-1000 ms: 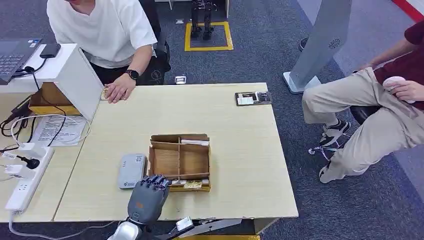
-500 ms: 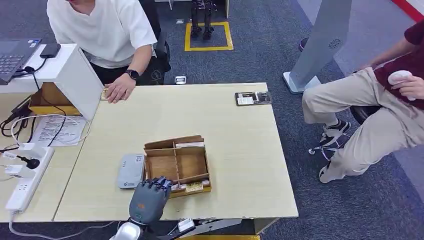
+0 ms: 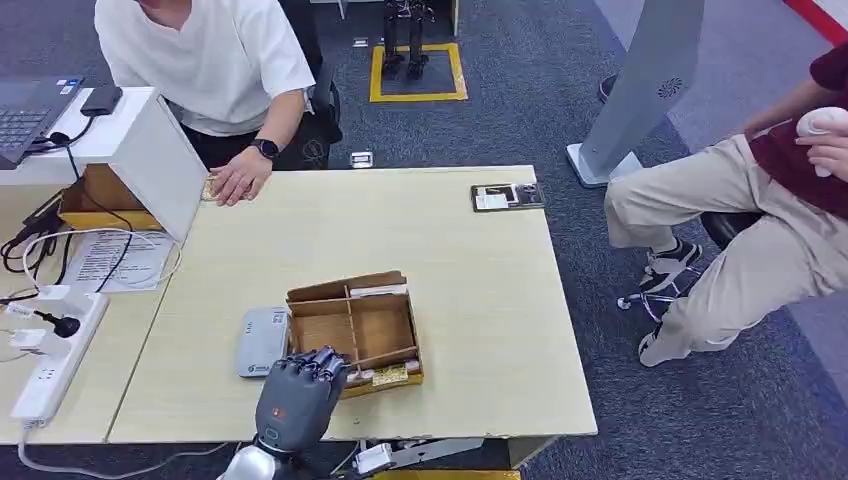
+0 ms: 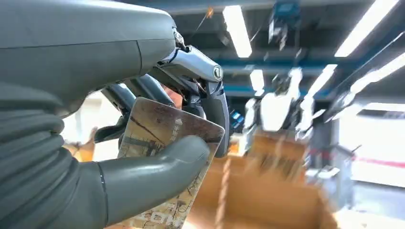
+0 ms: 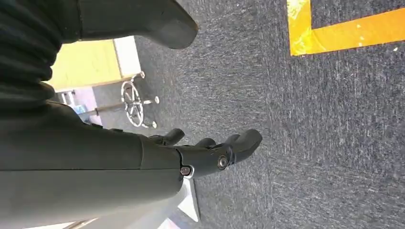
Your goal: Pass the card to the sensor for recognition and then transmit it.
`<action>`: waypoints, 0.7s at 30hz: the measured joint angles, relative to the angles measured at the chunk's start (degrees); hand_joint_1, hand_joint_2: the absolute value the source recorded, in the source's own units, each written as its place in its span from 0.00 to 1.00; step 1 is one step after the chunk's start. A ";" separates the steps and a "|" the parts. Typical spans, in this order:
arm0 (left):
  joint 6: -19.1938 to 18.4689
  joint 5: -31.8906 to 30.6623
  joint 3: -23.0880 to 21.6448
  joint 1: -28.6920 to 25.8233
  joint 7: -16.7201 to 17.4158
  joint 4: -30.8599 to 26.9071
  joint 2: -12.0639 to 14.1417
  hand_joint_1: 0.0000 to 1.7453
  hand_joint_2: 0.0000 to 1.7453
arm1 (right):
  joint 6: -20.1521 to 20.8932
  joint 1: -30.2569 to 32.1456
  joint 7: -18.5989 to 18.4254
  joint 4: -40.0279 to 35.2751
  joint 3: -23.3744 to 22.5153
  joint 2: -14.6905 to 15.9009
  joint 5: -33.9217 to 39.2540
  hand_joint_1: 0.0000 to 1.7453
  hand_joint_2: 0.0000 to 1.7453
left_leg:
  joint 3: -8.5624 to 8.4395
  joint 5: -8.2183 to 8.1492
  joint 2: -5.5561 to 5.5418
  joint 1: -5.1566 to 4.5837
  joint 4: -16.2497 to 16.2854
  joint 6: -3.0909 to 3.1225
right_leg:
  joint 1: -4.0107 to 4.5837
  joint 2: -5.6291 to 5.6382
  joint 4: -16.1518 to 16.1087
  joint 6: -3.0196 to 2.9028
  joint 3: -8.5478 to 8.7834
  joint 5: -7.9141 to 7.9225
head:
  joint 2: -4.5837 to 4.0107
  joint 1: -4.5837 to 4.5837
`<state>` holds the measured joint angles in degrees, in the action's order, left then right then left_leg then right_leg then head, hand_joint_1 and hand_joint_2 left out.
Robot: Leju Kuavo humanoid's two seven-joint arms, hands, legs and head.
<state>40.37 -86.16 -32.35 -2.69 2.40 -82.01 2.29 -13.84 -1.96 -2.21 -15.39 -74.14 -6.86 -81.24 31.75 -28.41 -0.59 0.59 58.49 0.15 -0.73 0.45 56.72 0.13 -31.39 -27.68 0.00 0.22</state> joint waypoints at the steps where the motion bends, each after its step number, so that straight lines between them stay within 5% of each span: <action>1: 0.00 0.33 0.48 -0.31 -1.14 -1.25 -0.22 1.00 1.00 | -0.04 -0.01 0.00 0.00 0.00 0.00 -0.02 0.00 1.00 | 0.00 0.00 0.00 0.00 0.00 0.00 | 0.00 0.01 0.00 0.00 0.00 0.00 | 0.00 0.00; 4: 0.00 3.33 4.09 -1.81 -10.81 -5.68 -3.42 1.00 1.00 | -0.09 0.02 0.00 0.00 0.00 0.00 -0.42 0.00 1.00 | 0.00 0.00 0.00 -0.01 0.00 0.00 | -0.01 0.00 0.00 0.00 0.00 0.00 | 0.00 0.02; 8: -0.02 11.26 14.17 -2.81 -33.65 -9.46 -11.70 1.00 1.00 | -0.61 -0.03 0.00 0.02 0.00 -0.04 -1.07 0.00 1.00 | -0.01 0.00 0.00 -0.02 0.01 0.00 | -0.01 -0.01 0.00 0.01 0.01 0.01 | 0.00 0.00; 10: -0.04 15.90 18.83 -2.66 -39.70 -10.51 -15.15 1.00 1.00 | -0.85 -0.05 -0.09 0.04 0.00 -0.15 -1.46 0.00 1.00 | -0.02 0.00 0.00 -0.02 0.01 0.00 | -0.01 0.00 0.00 0.00 0.01 0.02 | 0.00 -0.02; 16: -0.15 21.17 25.55 -1.82 -41.75 -11.80 -18.40 1.00 1.00 | -0.94 -0.31 -0.18 0.20 0.00 -0.24 -2.10 0.00 1.00 | -0.09 0.01 0.01 0.01 0.01 -0.01 | 0.01 0.02 0.03 -0.02 -0.03 0.02 | 0.00 0.09; 21: -0.17 22.84 27.23 2.94 -36.03 -8.89 -18.45 1.00 1.00 | -1.01 -0.99 -0.52 0.59 0.20 -0.24 -3.30 0.00 1.00 | -0.07 0.05 0.00 0.02 0.01 -0.06 | 0.01 0.00 0.07 -0.02 -0.05 0.02 | 0.00 0.09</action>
<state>40.19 -63.32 -5.11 0.24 -33.63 -90.90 -16.15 -14.84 -2.94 -2.73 -14.80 -73.94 -7.10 -84.54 31.69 -28.36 -0.59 0.61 58.50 0.09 -0.72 0.45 56.79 0.11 -31.44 -27.66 0.00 0.31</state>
